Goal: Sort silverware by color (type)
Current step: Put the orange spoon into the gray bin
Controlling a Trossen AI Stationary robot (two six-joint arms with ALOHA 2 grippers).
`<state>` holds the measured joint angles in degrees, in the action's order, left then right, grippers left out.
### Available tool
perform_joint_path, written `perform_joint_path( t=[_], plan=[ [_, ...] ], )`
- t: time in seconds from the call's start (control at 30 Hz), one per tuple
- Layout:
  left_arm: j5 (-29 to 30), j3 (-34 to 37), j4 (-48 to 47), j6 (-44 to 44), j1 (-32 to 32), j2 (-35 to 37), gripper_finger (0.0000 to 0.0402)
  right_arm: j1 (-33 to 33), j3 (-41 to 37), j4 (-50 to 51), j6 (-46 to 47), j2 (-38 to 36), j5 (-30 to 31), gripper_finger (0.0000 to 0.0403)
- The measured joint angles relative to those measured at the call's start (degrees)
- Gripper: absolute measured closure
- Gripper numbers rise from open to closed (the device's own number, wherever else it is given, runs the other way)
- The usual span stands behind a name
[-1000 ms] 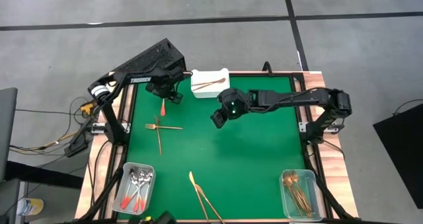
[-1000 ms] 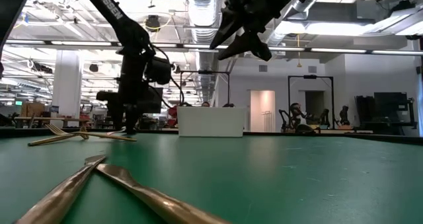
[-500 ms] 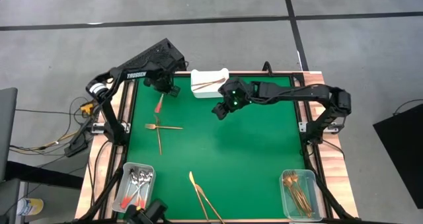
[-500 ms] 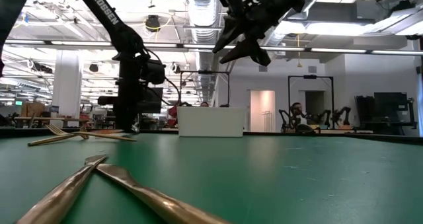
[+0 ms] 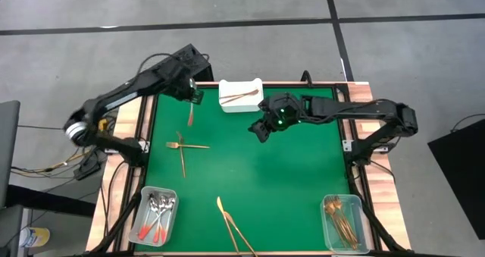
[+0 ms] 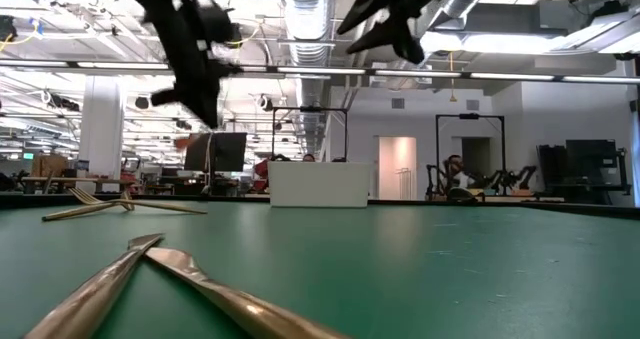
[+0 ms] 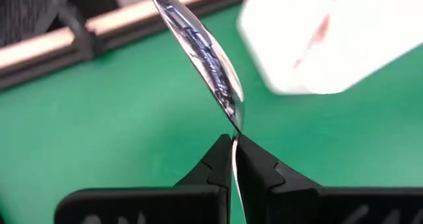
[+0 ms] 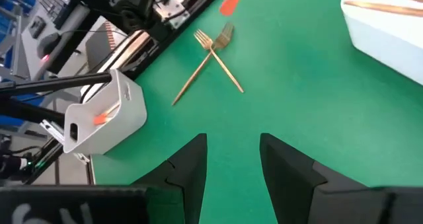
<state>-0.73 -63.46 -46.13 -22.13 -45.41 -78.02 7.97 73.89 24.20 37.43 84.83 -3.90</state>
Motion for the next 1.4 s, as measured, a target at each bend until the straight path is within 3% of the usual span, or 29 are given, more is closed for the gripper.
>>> perform_joint_path(
  t=[0.17,0.3,0.5,0.7,0.9,1.2,1.4],
  plan=[
    [0.1,0.0,0.0,-4.0,6.3,9.7,0.0401,-2.7,0.0,0.5,0.1,-2.1,1.3,0.0239],
    [2.8,0.0,0.0,-10.9,15.7,15.1,0.0401,-6.9,0.0,3.1,1.4,-3.6,4.8,0.0239],
    [18.9,0.0,-0.8,-26.8,39.4,18.8,0.0401,-15.9,0.0,8.9,3.5,-4.4,14.3,0.0239],
    [33.2,-0.1,-0.9,-40.3,63.0,17.5,0.0401,-22.2,0.0,9.4,5.8,-3.9,19.1,0.0239],
    [36.1,-0.1,-3.8,-50.7,81.1,13.5,0.0401,-24.9,0.0,8.8,12.0,-3.9,24.0,0.0239],
    [36.1,0.0,-26.8,-94.9,104.5,8.1,0.0401,-24.1,0.0,2.2,15.1,-3.5,32.7,0.0239],
    [34.2,-0.1,-27.9,-98.9,112.5,4.3,0.0401,-20.2,0.0,-3.5,18.5,-3.4,32.7,0.0239]
  ],
)
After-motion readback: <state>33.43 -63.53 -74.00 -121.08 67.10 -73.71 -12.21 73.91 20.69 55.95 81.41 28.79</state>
